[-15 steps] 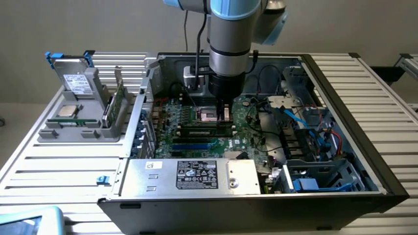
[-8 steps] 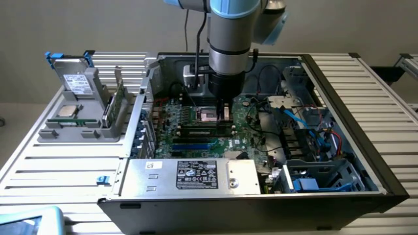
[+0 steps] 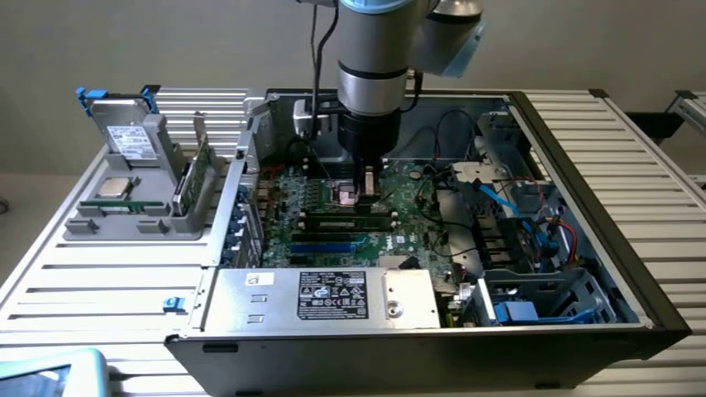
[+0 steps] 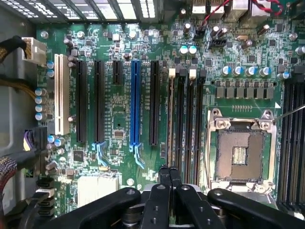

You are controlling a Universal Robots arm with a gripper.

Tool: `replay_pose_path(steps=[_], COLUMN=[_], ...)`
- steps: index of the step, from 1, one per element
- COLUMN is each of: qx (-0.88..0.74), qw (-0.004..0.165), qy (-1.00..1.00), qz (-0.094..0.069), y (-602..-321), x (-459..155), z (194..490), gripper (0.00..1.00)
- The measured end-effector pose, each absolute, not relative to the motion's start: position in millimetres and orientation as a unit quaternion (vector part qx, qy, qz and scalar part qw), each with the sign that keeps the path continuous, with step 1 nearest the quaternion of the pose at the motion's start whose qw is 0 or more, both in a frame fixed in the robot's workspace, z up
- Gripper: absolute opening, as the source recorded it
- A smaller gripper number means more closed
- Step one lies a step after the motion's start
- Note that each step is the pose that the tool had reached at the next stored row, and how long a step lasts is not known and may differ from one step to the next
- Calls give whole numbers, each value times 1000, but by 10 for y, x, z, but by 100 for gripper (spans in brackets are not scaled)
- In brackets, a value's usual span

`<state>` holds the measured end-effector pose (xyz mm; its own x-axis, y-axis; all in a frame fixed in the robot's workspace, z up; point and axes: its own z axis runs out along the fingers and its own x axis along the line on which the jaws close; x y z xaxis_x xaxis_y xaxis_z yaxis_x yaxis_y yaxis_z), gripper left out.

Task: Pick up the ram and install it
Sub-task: 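Press down the ram until it locks into place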

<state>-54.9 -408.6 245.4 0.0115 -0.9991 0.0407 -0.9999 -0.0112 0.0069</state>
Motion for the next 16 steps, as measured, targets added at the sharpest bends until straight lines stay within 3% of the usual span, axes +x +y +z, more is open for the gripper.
replay_pose_path(steps=[16], qx=[711], qw=[11], qy=[-703], qz=[19], y=[-4055], x=[-776], z=[2348], gripper=[11])
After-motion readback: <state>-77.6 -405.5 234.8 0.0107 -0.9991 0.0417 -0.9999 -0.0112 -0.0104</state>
